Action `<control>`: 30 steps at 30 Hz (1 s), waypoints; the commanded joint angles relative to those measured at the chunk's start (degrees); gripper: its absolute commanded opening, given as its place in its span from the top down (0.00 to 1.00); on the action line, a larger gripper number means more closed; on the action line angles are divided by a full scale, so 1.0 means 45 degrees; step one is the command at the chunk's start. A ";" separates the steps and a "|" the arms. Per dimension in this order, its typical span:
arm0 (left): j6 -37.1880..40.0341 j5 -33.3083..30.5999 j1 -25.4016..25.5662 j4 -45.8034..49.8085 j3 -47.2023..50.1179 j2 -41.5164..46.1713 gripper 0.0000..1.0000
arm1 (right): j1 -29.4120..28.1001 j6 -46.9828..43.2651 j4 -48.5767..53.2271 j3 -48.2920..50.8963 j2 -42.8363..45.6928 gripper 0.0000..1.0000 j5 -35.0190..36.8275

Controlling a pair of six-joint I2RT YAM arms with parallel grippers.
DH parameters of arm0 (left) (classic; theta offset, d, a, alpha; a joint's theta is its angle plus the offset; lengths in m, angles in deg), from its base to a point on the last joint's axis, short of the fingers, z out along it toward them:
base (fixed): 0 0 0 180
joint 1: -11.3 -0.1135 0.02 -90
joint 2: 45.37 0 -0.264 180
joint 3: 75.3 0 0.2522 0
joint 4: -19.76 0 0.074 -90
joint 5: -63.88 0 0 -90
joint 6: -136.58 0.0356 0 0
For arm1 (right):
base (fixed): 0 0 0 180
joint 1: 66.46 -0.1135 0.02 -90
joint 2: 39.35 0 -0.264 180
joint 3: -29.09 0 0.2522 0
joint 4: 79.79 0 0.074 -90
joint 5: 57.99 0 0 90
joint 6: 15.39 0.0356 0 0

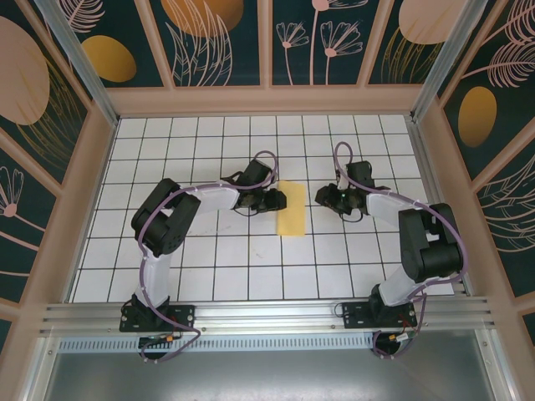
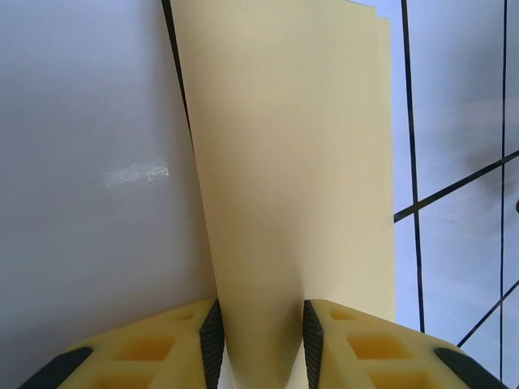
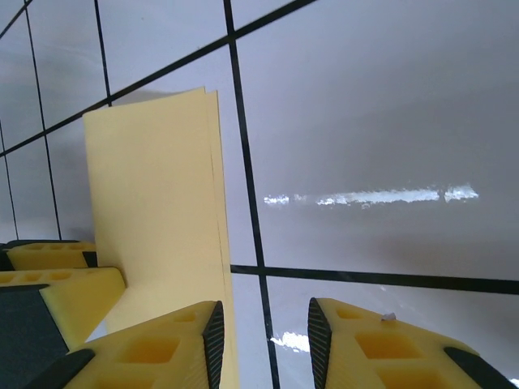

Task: Fold a paper plane with a square sheet of paper (fold left side to right side)
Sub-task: First fold in half a square sheet of paper at the center of the table.

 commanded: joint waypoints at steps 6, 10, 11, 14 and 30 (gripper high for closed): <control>0.0598 -0.0347 0.0340 0.0836 -0.0449 -0.0926 0.63 | 0.0064 -0.0144 0.0052 0.0208 0.0315 0.64 -0.0295; 0.0702 -0.0437 0.0360 0.1051 -0.0646 -0.1033 0.62 | 0.0062 -0.0144 0.0046 0.0229 0.0327 0.63 -0.0389; 0.0726 -0.0435 0.0360 0.1079 -0.0672 -0.1068 0.62 | 0.0055 -0.0144 0.0013 0.0252 0.0316 0.63 -0.0393; 0.0769 -0.0447 0.0389 0.1160 -0.0735 -0.1151 0.61 | 0.0059 -0.0141 0.0004 0.0297 0.0296 0.63 -0.0525; 0.0912 -0.0574 0.0391 0.1432 -0.0967 -0.1384 0.60 | -0.0235 -0.0026 -0.0181 0.0136 -0.0132 0.63 -0.1016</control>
